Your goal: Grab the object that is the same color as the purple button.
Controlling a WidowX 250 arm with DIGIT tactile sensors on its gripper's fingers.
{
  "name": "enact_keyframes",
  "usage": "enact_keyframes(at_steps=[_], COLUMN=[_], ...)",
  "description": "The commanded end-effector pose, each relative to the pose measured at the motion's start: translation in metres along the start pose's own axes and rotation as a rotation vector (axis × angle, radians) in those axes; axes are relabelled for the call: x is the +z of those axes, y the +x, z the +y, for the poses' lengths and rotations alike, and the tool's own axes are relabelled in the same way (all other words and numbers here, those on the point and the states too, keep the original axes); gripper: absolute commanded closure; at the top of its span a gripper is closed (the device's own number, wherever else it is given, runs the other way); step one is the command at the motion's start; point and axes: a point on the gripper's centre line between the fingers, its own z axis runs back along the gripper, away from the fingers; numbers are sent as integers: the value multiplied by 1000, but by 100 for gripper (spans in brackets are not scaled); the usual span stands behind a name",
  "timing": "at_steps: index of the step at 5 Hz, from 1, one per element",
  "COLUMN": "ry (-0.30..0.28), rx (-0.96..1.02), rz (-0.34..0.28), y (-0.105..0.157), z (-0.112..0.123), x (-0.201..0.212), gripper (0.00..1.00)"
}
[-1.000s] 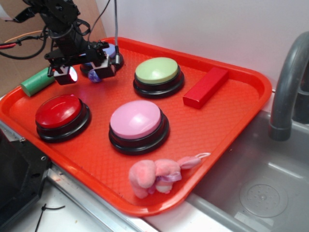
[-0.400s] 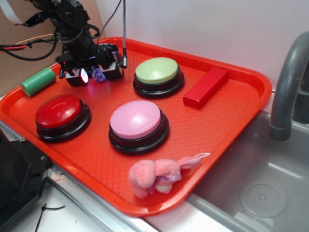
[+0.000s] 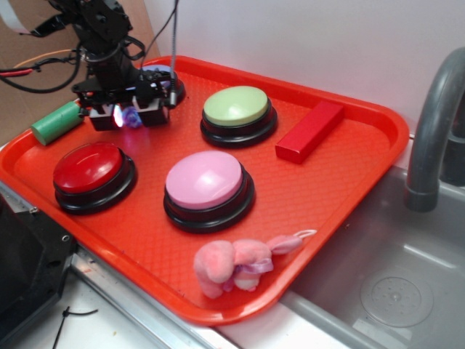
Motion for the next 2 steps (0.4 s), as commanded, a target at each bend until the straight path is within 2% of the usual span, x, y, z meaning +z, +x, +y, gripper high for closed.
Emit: enact_keyframes(at_steps=[1,2], ry=[-19,-112], rx=[-96,-273], rz=[60,188], y=[-3,-17], z=[-1,0], x=[81,118], gripper=[100,100])
